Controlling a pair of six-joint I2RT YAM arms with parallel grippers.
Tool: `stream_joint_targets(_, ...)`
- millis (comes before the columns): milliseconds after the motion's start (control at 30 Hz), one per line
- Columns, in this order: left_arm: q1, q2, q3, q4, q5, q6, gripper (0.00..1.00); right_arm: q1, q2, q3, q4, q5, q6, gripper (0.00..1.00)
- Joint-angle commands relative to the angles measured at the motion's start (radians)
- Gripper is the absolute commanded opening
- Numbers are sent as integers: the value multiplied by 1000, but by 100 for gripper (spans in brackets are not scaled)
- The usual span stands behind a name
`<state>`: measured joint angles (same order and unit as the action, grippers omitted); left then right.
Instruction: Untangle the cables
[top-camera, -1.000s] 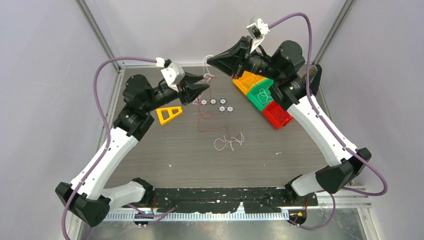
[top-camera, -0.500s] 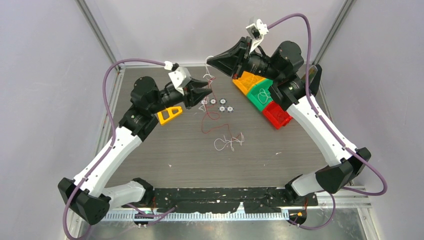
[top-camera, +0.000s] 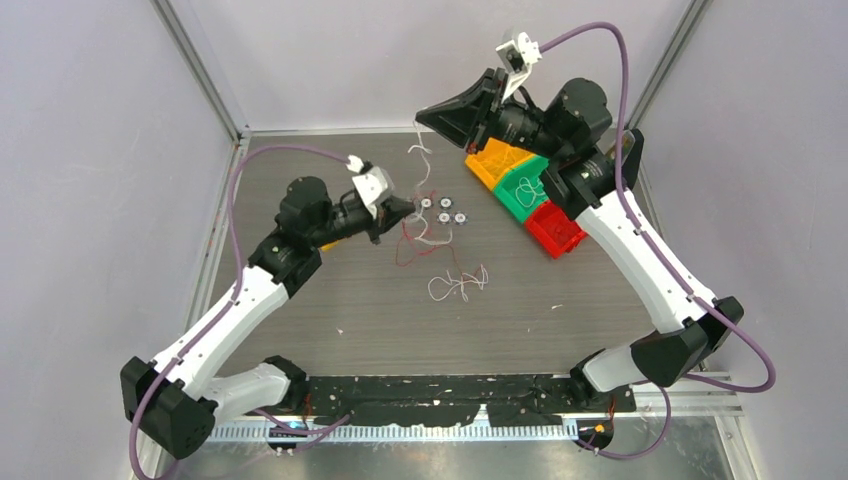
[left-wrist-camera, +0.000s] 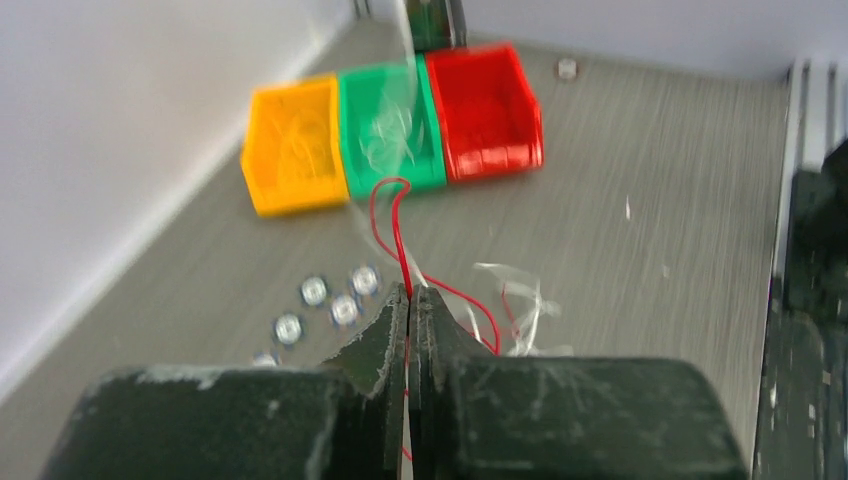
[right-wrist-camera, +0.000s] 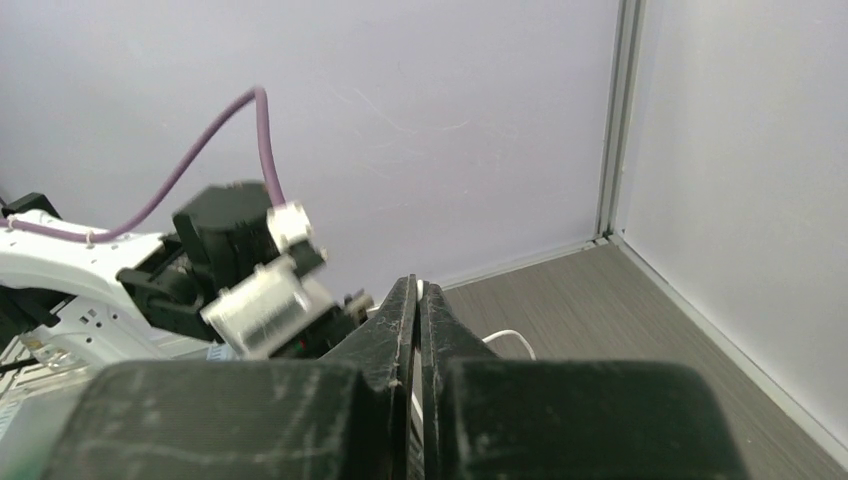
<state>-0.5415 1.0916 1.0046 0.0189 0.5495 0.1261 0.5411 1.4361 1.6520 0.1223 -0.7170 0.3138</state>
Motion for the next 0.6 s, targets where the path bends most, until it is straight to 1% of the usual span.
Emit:
stream_joint_targets(0,3,-30,-136,-142,-25,152,5,-19,-20,131,86,45,13,5)
stream_joint_targets(67,10,-50,-183,-162,-41,187,7,-28,-15,152,90,46,25,5)
stream_joint_targets(167,22,-73,-241,-183,-62,221,8,-34,-13,164,95,48,35,5)
stream_joint_targets(367,83,-107,-298,-249,-75,248,0,-69,-12,175,90,58,31,5)
stream_joint_targets(433,104,-122,-301,-263,-62,236,0,-91,-9,179,86,58,34,5)
stream_joint_targets(467,118,-138,-289,-265,-25,214,6,-97,-7,180,85,55,41,5)
stream_joint_targets(500,128,-155,-273,-252,31,182,22,-104,-3,178,84,46,46,5)
stream_joint_targets(567,126,-184,-238,-194,118,117,64,-106,1,169,83,32,57,6)
